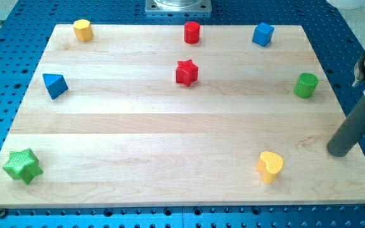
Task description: Move the heart to the bottom center of the board
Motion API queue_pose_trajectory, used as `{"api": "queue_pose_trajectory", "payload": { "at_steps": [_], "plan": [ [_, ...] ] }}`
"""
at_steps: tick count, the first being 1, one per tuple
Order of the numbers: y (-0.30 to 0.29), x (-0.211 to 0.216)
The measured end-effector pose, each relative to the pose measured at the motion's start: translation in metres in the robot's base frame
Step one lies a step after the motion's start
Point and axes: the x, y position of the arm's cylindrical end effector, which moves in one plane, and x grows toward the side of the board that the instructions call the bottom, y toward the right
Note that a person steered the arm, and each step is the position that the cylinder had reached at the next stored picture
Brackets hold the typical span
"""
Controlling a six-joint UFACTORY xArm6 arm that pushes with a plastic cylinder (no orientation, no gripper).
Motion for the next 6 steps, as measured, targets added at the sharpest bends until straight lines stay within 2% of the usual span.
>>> {"api": "queue_pose_trajectory", "payload": {
  "at_steps": [1,2,3,5,6],
  "plan": [
    [-0.041,0.007],
    [-0.033,0.031],
    [-0.094,0.041],
    [-0.242,0.026],
    [-0.23,-0.018]
  ]
}}
